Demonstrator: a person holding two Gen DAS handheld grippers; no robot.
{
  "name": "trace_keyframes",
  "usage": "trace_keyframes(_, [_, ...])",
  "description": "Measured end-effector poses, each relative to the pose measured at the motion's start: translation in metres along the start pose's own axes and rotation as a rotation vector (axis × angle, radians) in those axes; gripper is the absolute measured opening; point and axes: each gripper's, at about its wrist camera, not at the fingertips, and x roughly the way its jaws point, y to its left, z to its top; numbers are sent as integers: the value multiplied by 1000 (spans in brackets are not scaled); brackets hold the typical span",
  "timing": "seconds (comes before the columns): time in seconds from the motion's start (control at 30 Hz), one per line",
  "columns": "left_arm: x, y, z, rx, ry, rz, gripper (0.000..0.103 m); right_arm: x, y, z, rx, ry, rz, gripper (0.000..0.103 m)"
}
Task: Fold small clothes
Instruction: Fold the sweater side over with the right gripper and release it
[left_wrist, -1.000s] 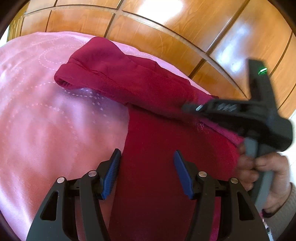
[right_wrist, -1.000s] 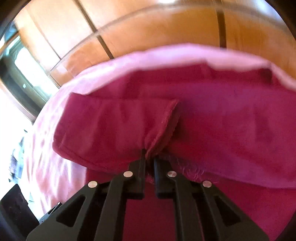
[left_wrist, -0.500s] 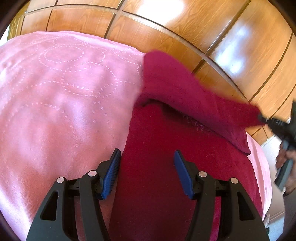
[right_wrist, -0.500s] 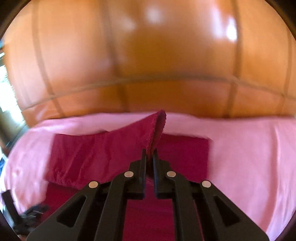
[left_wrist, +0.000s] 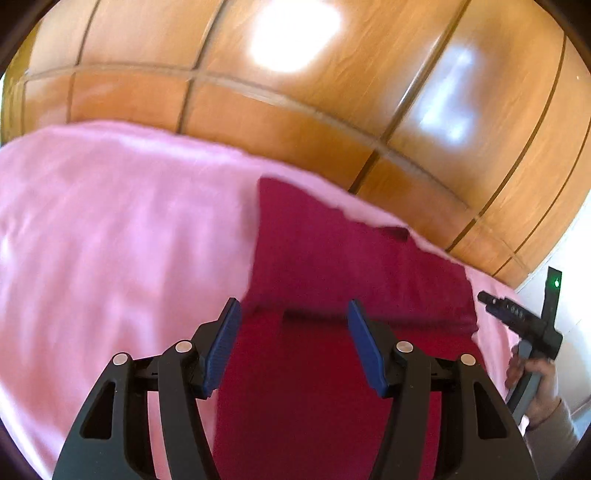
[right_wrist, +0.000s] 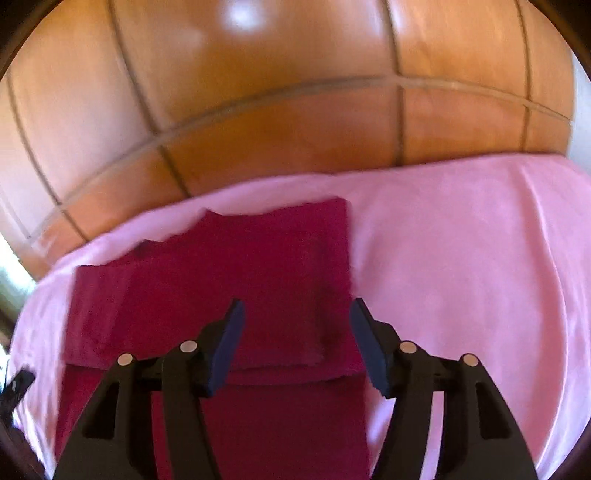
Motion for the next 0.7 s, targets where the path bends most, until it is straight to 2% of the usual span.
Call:
trace_keyframes(0.13, [38, -21, 24, 40, -1, -5, 58, 3, 19, 7, -53, -3, 20, 58])
trace_keyframes(0.2, [55, -31, 31, 59, 11, -11, 58, 12, 20, 10, -53, 9, 15, 58])
trace_keyframes(0.3, [88, -35, 35, 86, 41, 19, 58, 23, 16, 9, -31, 24, 5, 58])
trace_keyframes(0.43, [133, -9, 30, 54, 122, 134, 56, 47, 11, 8, -22, 51, -12, 58])
trace_keyframes(0.47, [137, -2, 28, 51, 127, 140, 52, 52, 11, 5, -22, 58, -6, 58])
trace_keyframes(0.57, [134, 10, 27, 38, 108, 142, 49, 65, 23, -1, -57, 88, 24, 66])
trace_keyframes(0.63, [131, 22, 29, 11, 95, 219, 52, 73, 37, -7, -88, 87, 17, 73])
trace_keyframes(0.67, [132, 34, 29, -39, 106, 222, 58, 74, 42, -8, -101, 84, 14, 75])
trace_keyframes(0.7, [132, 44, 29, -93, 114, 178, 58, 76, 47, -10, -123, 80, 12, 80])
